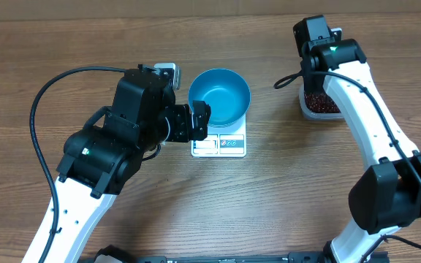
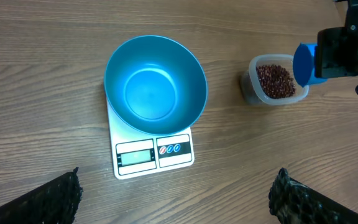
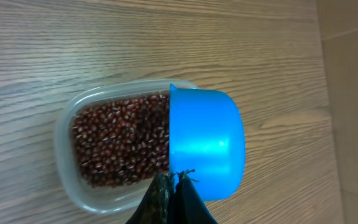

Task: Scoop item into bowl and weigh 150g on scale
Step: 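Push the blue scoop down into the beans with the right gripper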

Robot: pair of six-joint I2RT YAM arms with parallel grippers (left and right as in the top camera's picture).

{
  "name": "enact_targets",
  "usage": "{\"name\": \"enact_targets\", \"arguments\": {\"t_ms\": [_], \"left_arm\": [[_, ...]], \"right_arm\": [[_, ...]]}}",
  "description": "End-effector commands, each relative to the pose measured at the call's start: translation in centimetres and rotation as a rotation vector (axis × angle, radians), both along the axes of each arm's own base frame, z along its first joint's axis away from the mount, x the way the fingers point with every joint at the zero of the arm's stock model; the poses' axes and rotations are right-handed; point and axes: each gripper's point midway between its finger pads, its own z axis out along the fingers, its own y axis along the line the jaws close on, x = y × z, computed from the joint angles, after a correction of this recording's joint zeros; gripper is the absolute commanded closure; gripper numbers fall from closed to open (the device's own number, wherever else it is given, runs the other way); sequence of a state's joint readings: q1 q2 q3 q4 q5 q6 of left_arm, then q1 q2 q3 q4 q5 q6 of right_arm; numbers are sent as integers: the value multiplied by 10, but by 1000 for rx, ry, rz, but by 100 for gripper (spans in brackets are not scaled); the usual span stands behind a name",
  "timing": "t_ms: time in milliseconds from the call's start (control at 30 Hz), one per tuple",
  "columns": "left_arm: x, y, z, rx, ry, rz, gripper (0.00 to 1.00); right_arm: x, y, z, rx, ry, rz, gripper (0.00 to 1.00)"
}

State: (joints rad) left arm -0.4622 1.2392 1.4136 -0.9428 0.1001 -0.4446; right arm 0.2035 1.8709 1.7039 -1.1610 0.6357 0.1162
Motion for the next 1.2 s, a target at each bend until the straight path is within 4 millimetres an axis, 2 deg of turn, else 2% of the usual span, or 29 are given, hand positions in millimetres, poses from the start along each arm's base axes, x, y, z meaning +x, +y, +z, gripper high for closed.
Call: {"name": "enact_targets", "arguments": {"t_ms": [0,600,967,1167], "left_arm": [[1,2,10,1,-33,-1,0],[1,2,10,0,-33,-1,1],[1,2,10,0,-33,-2,0],[1,2,10,1,-33,-1,1]], "right_arm": [[5,-7,7,-62,8,35,96],[1,-4,-1,-43,35,44,96],[-7,-4,-26,-41,75,42,96],[-8,-5,-32,-47,77,40,96]]}}
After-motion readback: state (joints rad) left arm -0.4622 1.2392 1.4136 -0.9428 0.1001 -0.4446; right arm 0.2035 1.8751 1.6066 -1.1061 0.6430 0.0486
